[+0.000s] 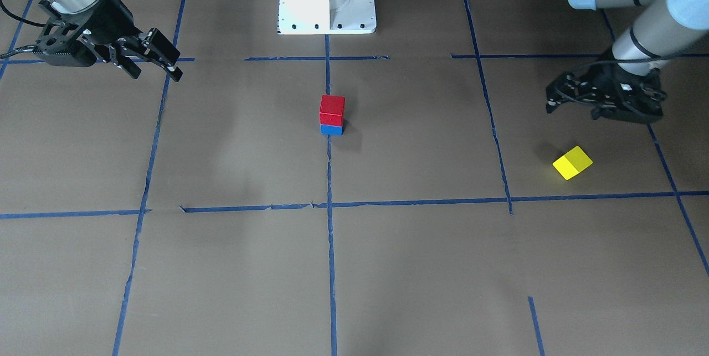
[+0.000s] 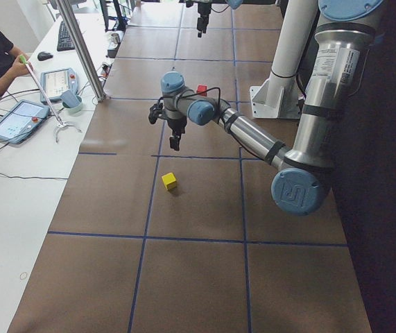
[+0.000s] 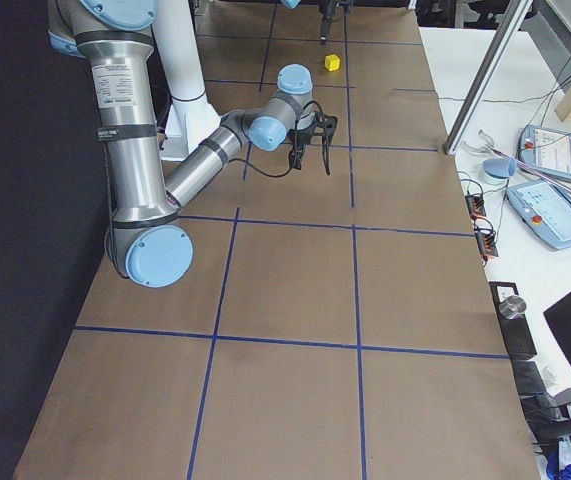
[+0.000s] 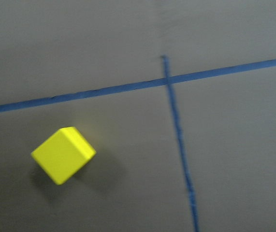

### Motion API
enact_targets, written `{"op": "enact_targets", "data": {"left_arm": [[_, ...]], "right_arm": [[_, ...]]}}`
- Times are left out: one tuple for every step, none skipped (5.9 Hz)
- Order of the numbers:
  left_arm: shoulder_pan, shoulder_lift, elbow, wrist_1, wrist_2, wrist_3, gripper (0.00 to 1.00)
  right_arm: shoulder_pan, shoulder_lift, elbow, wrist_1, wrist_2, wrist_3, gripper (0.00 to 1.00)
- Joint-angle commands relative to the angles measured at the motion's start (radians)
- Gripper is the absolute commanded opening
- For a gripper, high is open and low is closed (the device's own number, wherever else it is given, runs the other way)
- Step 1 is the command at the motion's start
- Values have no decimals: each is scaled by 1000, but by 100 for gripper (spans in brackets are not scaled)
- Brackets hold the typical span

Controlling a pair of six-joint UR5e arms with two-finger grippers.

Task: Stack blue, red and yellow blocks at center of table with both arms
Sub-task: 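Lower the left gripper onto the yellow cube and close it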

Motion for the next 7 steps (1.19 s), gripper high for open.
{"op": "enact_targets", "data": {"left_arm": [[-9, 15, 148, -179, -13, -298, 100], [0, 3, 227, -318, -8, -513, 100], [1, -3, 264, -343, -8, -542, 100], [6, -47, 320, -344, -8, -603, 100], [11, -66, 345, -346, -8, -605, 100], [30, -66, 352, -344, -7, -604, 100], [44, -68, 362, -346, -7, -602, 100]], "right_arm": [[0, 0, 10, 0, -1, 2, 100], [0, 0, 13, 0, -1, 2, 100], [0, -3, 17, 0, -1, 2, 100], [0, -4, 18, 0, -1, 2, 100], [-1, -4, 17, 0, -3, 2, 100], [-2, -4, 17, 0, -4, 2, 100], [-2, -3, 17, 0, -4, 2, 100]]}}
